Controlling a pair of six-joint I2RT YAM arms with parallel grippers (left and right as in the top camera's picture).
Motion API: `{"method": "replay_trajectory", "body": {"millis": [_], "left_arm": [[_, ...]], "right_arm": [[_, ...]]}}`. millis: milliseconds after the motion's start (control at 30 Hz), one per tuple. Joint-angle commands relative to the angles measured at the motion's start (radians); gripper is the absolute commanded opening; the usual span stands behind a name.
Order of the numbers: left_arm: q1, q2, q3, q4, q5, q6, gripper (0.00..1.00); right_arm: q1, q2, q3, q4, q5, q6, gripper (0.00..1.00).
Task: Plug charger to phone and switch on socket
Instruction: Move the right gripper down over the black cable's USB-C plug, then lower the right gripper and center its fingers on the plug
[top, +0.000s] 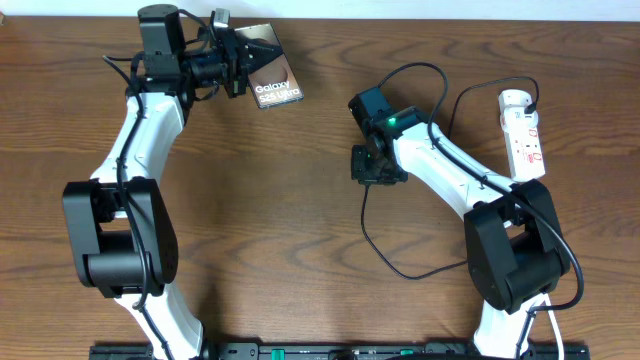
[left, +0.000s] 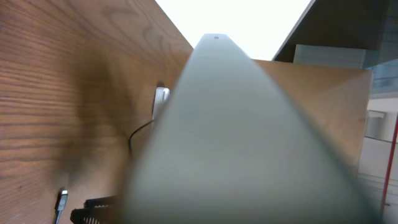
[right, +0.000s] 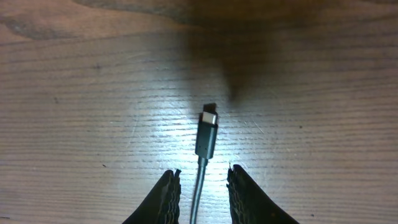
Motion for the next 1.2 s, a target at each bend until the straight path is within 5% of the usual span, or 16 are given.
{"method": "replay_trajectory", "body": {"millis": [0, 1167], "left_arm": [[-0.007, -0.002, 0.002, 0.011, -0.006, 0.014, 0.07], [-0.007, -0.002, 0.002, 0.010, -0.005, 0.014, 0.07]], "right_arm": [[0.004, 0.002, -0.001, -0.010, 0.014, 0.013, 0.24], [0.005, 0.000, -0.001, -0.074, -0.005, 0.001, 0.25]]}}
